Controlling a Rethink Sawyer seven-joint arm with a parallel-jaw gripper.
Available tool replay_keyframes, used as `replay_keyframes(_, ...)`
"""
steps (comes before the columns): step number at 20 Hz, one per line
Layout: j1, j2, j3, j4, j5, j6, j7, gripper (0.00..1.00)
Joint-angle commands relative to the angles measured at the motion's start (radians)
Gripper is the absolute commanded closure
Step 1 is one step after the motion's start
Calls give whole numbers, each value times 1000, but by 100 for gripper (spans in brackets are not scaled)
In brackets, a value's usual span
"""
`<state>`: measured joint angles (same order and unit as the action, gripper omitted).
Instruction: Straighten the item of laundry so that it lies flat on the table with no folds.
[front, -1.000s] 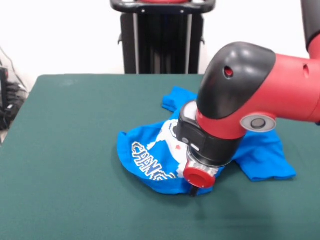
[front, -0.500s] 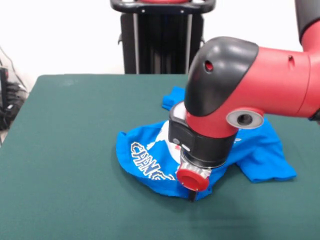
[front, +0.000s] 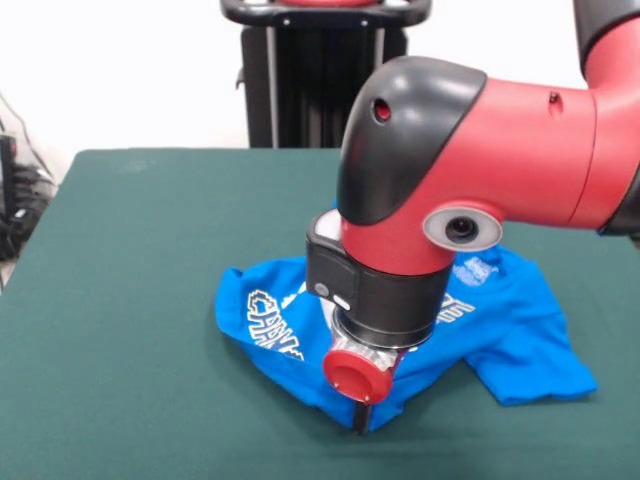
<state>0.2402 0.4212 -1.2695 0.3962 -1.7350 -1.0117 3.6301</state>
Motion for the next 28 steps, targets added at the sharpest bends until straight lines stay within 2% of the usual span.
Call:
replay_keyframes(1, 11, 9, 5, -45, 72, 106, 157, 100)
replay_keyframes(7, 27, 11, 31, -36, 101, 82, 169, 100)
replay_keyframes(16, 37, 17, 39, -10, 133, 87, 127, 100)
replay_keyframes(17, 38, 21, 32, -9, 132, 82, 125, 0)
replay_keyframes(28, 32, 20, 30, -20, 136, 71, 125, 0)
